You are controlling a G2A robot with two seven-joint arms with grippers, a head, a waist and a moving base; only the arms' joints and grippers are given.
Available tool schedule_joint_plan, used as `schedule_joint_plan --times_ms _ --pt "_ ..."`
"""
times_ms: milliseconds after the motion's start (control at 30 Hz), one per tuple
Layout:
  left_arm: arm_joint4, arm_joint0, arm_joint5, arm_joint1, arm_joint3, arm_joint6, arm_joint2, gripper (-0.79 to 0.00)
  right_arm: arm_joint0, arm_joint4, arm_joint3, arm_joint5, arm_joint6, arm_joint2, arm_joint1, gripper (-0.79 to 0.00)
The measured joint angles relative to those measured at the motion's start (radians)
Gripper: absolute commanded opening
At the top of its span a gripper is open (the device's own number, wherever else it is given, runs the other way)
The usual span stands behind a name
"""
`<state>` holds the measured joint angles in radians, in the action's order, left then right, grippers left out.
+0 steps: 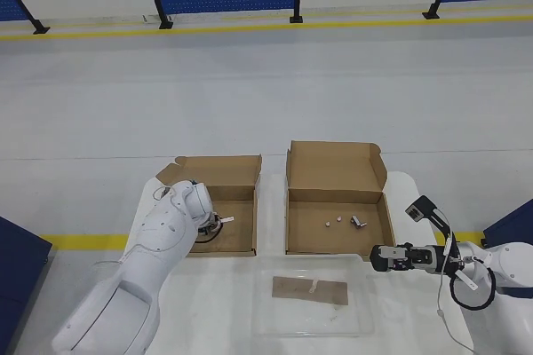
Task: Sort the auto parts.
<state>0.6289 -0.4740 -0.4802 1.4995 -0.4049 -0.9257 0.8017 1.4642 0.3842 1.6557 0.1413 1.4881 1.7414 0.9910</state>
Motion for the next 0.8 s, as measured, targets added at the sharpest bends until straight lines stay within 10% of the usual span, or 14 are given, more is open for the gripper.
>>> schedule_joint_plan --times_ms 800 --pt "-0.046 0.038 0.018 0.049 0.127 0.068 0.014 -0.736 0.0 0.0 0.0 0.0 0.0 0.0 0.0 0.0"
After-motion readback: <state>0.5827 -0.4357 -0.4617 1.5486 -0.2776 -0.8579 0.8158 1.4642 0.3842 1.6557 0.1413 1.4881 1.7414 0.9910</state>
